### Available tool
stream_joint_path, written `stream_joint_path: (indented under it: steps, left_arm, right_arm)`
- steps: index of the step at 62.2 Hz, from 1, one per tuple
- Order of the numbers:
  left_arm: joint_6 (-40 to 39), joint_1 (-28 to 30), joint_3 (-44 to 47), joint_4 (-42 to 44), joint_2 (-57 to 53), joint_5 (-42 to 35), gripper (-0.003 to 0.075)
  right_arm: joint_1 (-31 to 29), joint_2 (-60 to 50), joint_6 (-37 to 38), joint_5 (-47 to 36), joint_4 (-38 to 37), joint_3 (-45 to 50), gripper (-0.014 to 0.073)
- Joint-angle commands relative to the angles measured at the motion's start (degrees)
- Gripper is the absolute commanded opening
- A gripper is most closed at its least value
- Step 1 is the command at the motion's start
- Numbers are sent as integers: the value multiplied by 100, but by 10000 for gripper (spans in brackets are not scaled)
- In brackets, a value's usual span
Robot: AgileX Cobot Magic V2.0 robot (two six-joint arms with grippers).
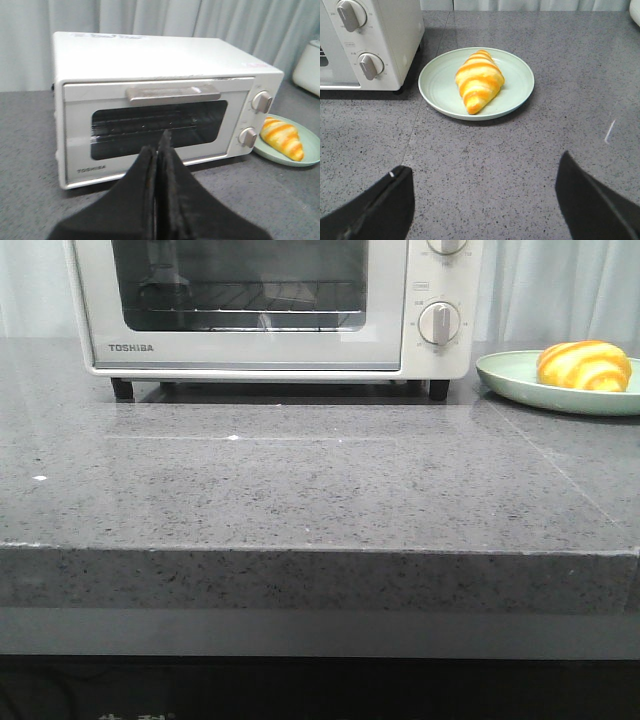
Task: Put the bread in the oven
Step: 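Move the left gripper to the top edge of the oven door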
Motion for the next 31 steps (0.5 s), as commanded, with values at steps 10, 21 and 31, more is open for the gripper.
stream_joint_path:
  steps: [10, 21, 31]
  left_arm:
    - [5, -415, -815, -47, 1209, -1405, -18]
    - [5, -449, -1391, -47, 2218, -2006, -18]
    - [5, -449, -1972, -34, 3079, -2367, -18]
  right_arm:
    - [-20, 67, -51, -371, -42, -176, 594]
    - [-20, 67, -51, -371, -42, -176, 594]
    - [-20, 67, -51, -371, -42, -176, 594]
